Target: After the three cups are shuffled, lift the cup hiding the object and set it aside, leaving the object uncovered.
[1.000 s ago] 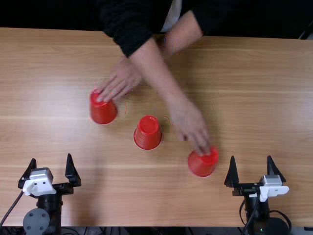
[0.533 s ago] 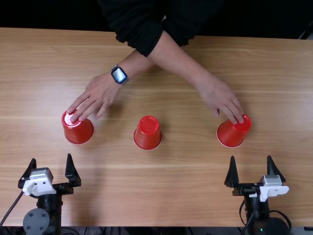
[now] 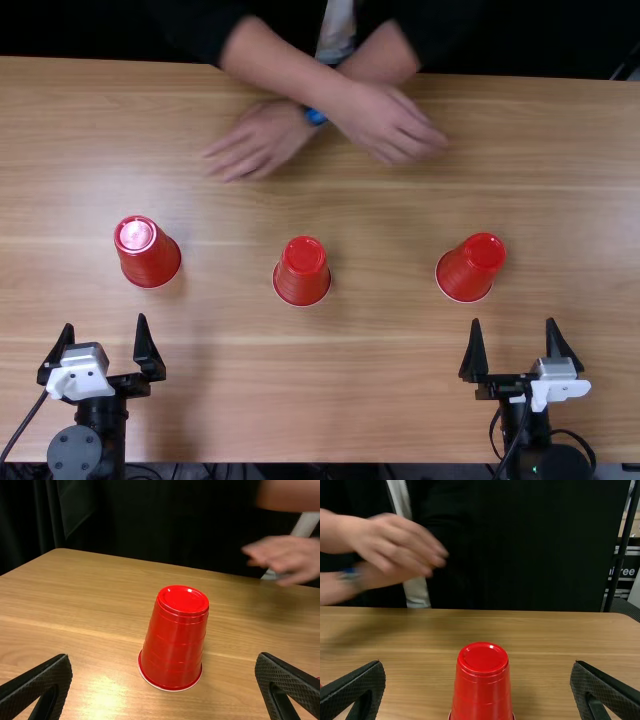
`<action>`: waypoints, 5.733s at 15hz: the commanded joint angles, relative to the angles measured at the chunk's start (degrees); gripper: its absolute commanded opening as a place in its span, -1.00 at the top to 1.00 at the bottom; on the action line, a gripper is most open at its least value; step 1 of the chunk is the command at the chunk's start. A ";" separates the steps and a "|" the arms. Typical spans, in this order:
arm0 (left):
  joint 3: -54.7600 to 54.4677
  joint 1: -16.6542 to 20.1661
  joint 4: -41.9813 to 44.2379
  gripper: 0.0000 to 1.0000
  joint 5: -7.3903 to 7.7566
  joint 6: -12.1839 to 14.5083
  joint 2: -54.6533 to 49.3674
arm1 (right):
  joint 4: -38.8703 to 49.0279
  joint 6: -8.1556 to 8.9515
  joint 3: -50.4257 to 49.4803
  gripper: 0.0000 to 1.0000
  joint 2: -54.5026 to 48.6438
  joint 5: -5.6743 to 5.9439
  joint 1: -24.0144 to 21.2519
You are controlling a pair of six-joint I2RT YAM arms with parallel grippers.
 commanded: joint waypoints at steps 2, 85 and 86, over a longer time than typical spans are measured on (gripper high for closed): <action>-1.85 0.44 -0.27 -1.00 -0.19 -0.34 -0.69 | 0.19 0.24 -0.81 -1.00 -0.36 0.09 -0.25; 81.74 0.18 -72.73 -1.00 -2.51 7.67 66.99 | -56.34 0.67 92.96 0.75 113.72 -0.43 40.27; 81.74 0.18 -72.73 -1.00 -2.51 7.67 66.90 | -56.55 0.67 92.88 0.75 111.61 -0.43 40.27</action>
